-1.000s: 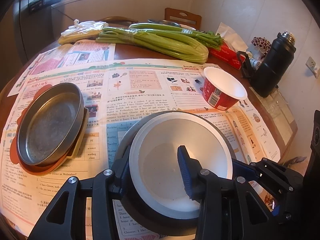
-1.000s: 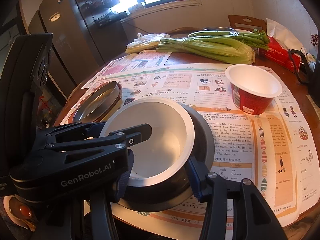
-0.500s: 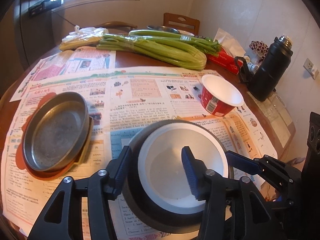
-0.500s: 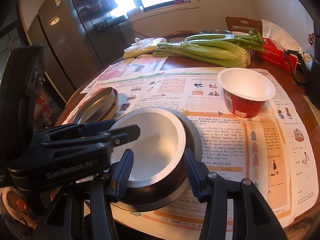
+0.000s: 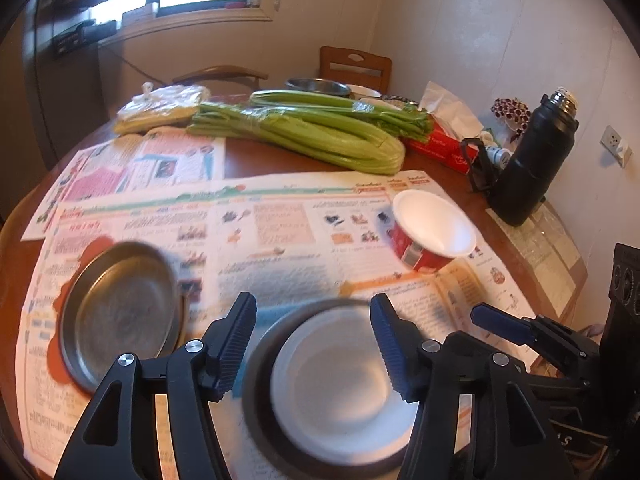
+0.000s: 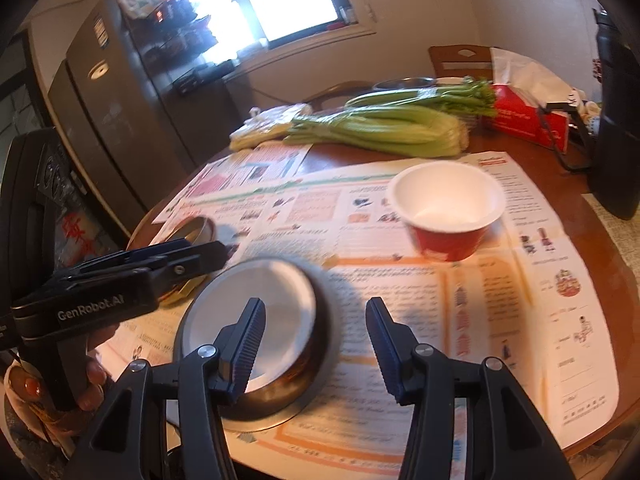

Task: Organize plates and bowls
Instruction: 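Open the left tool to release the cup inside the bowl, then grasp the second red-and-white paper cup rim with the left tool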

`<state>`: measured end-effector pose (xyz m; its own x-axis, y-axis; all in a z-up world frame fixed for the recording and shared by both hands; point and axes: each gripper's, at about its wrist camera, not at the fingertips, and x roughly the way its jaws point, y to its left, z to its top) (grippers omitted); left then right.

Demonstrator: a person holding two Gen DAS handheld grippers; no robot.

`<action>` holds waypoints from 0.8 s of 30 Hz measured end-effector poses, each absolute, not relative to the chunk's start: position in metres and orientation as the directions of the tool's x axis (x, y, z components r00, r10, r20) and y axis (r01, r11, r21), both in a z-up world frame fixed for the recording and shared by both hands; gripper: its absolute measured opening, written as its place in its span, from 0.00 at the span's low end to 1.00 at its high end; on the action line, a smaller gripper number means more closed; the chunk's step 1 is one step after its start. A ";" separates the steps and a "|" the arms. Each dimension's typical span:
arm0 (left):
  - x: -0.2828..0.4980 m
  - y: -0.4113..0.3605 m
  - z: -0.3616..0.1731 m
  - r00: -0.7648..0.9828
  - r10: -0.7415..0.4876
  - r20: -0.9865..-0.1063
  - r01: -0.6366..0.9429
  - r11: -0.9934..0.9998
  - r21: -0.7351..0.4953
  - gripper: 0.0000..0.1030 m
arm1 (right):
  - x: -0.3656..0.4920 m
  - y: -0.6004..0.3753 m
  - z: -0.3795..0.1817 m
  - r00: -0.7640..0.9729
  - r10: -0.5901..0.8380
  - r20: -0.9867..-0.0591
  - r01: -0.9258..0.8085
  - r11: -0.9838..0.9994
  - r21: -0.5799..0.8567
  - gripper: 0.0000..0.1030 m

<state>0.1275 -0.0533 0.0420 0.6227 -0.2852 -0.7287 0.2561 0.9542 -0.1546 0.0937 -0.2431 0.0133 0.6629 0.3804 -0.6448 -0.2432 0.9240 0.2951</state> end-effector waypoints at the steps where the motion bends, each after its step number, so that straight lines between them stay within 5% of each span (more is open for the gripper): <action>1: 0.132 -0.057 0.043 0.618 -0.293 -0.730 0.265 0.951 -0.158 0.59 | 0.097 -0.249 0.014 0.669 0.373 -0.643 -0.231 0.926 0.297 0.51; 24: 0.245 -0.176 0.017 0.450 -0.296 -0.843 0.333 0.931 -0.149 0.60 | 0.191 -0.336 -0.001 0.670 0.235 -0.704 -0.030 0.956 0.291 0.51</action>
